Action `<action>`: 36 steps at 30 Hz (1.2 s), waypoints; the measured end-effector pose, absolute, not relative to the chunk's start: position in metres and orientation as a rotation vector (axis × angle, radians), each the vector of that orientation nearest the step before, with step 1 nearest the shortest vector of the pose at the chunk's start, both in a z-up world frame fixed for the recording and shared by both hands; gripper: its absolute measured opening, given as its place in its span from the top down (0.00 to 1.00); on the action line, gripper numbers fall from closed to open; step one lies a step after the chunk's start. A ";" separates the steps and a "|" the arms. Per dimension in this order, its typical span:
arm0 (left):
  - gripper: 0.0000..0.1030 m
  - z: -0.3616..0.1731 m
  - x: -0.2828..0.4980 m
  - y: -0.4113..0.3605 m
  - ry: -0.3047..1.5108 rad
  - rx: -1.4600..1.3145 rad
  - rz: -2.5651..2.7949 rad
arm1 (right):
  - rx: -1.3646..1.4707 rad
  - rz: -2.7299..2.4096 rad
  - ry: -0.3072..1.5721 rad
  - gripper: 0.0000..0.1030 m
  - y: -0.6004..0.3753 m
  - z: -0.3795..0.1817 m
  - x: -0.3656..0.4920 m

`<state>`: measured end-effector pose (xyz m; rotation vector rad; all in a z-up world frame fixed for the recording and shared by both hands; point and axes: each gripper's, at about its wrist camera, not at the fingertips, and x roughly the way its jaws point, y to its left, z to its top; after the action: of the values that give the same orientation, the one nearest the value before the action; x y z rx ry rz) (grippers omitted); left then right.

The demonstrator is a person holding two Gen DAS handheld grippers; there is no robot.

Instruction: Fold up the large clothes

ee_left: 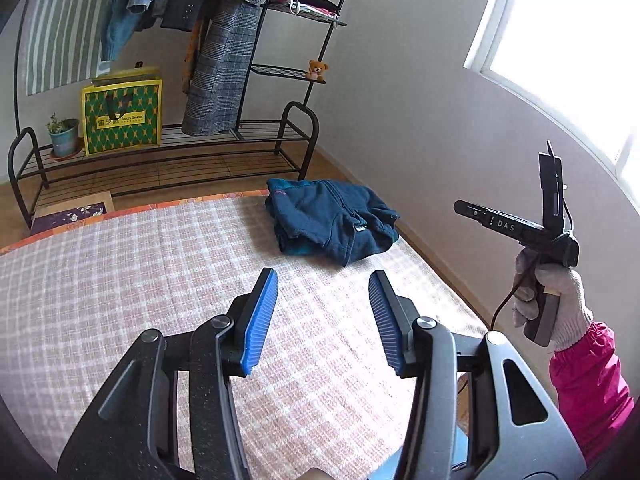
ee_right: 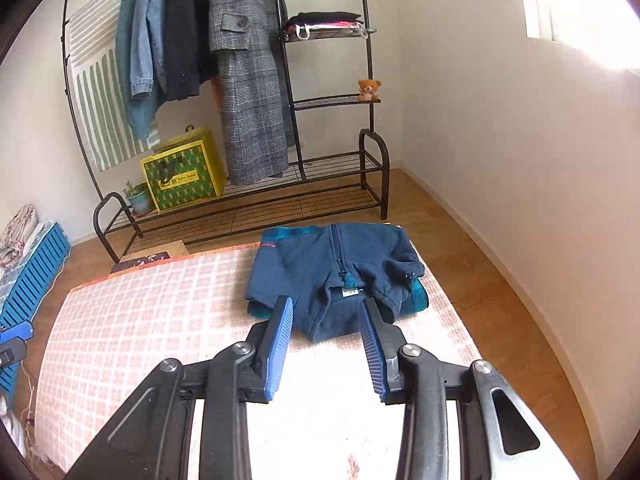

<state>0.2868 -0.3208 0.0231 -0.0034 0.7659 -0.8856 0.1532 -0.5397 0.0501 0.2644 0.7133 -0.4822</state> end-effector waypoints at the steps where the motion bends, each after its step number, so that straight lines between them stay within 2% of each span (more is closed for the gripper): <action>1: 0.53 0.026 0.278 -0.314 0.755 0.004 -0.885 | 0.255 -0.491 0.710 0.65 -0.526 0.055 0.148; 3: 0.53 0.031 0.261 -0.301 0.729 0.025 -0.890 | 0.235 -0.494 0.697 0.63 -0.499 0.063 0.138; 6: 0.53 0.035 0.235 -0.286 0.691 0.048 -0.904 | 0.189 -0.512 0.655 0.48 -0.460 0.076 0.118; 10: 0.43 0.032 0.211 -0.273 0.659 0.055 -0.914 | 0.181 -0.510 0.583 0.45 -0.424 0.088 0.099; 13: 0.43 0.024 0.199 -0.268 0.636 0.067 -0.908 | 0.189 -0.520 0.539 0.39 -0.406 0.087 0.089; 18: 0.42 0.009 0.189 -0.267 0.615 0.076 -0.895 | 0.189 -0.543 0.518 0.37 -0.393 0.075 0.087; 22: 0.31 0.000 0.189 -0.272 0.603 0.105 -0.880 | 0.177 -0.570 0.492 0.32 -0.388 0.066 0.093; 27: 0.26 -0.007 0.189 -0.275 0.606 0.117 -0.863 | 0.147 -0.589 0.486 0.23 -0.388 0.053 0.102; 29: 0.19 -0.008 0.188 -0.276 0.596 0.128 -0.850 | 0.145 -0.590 0.492 0.21 -0.388 0.046 0.105; 31: 0.08 -0.009 0.185 -0.276 0.578 0.139 -0.833 | 0.146 -0.595 0.504 0.15 -0.388 0.039 0.108; 34: 0.00 -0.008 0.182 -0.275 0.551 0.152 -0.792 | 0.135 -0.608 0.516 0.13 -0.388 0.032 0.111; 36: 0.00 -0.008 0.181 -0.275 0.529 0.167 -0.751 | 0.136 -0.617 0.516 0.07 -0.388 0.029 0.111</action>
<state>0.1805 -0.2747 -0.0075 0.1675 0.5294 -0.7506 0.1114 -0.3880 0.0292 0.1356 0.5156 -0.6172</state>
